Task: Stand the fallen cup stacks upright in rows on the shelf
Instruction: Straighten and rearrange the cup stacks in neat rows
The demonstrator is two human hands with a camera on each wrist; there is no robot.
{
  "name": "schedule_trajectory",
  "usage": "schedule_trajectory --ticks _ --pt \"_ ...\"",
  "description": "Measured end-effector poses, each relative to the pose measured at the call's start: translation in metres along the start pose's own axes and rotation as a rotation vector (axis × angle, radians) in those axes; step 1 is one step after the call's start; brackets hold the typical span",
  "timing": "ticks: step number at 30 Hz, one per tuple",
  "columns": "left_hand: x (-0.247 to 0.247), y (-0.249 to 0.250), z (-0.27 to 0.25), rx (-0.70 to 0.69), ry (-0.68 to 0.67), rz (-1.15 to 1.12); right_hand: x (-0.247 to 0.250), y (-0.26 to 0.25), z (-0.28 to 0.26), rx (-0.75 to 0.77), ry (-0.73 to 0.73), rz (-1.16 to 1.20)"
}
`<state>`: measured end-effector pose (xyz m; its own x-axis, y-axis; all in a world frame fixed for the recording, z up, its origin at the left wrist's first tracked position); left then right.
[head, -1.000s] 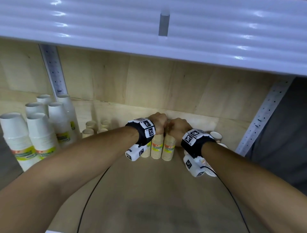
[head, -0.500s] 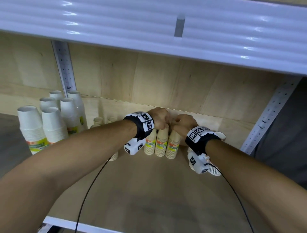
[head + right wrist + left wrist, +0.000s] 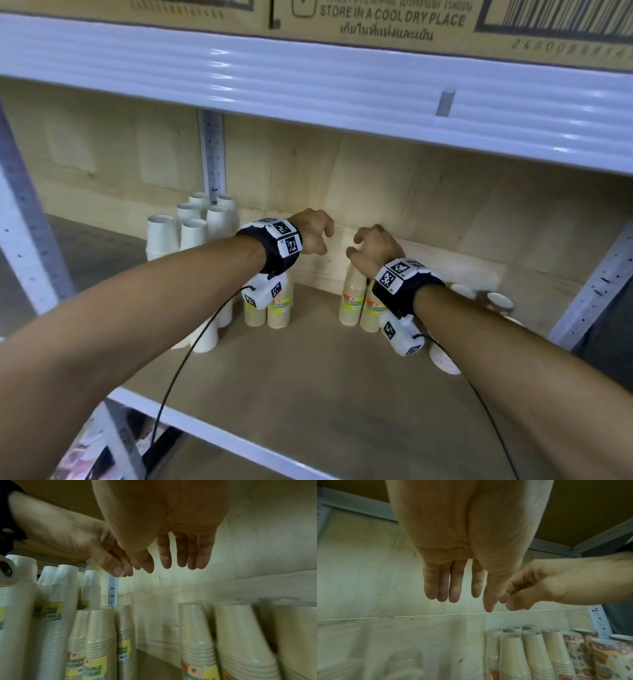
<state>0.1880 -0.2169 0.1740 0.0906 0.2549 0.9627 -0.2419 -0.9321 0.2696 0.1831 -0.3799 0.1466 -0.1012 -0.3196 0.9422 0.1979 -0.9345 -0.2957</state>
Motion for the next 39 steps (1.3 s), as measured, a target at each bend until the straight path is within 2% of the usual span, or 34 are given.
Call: schedule_trajectory --ticks 8,15,21,27,32,39 --pt "0.007 -0.060 -0.031 0.146 0.002 -0.064 -0.031 -0.058 0.000 0.112 -0.040 0.006" --pt "-0.008 -0.083 -0.034 0.268 -0.034 0.117 -0.052 -0.088 0.001 0.179 -0.136 0.023" --pt "-0.031 -0.091 -0.026 0.257 -0.035 0.188 -0.072 -0.105 0.009 0.226 -0.218 0.020" --pt "-0.046 -0.098 -0.019 0.244 -0.036 0.216 -0.081 -0.109 0.016 0.214 -0.230 0.028" --pt "-0.057 -0.095 -0.014 0.299 0.047 0.253 -0.089 -0.110 0.022 0.215 -0.251 0.056" --pt "-0.054 -0.100 -0.012 0.286 0.023 0.210 -0.094 -0.107 0.023 0.222 -0.244 0.097"
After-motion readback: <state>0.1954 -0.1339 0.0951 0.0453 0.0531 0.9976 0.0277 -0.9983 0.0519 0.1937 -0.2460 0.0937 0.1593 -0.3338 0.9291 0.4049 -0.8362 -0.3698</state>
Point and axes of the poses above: each hand's wrist, its own z-axis towards the middle knuckle, its own x-axis out of the back of the hand, y = z × x, the point moved 1 cm from there along z, towards the middle knuckle, and after that the axes turned 9 degrees about -y, right-handed, at the moved point
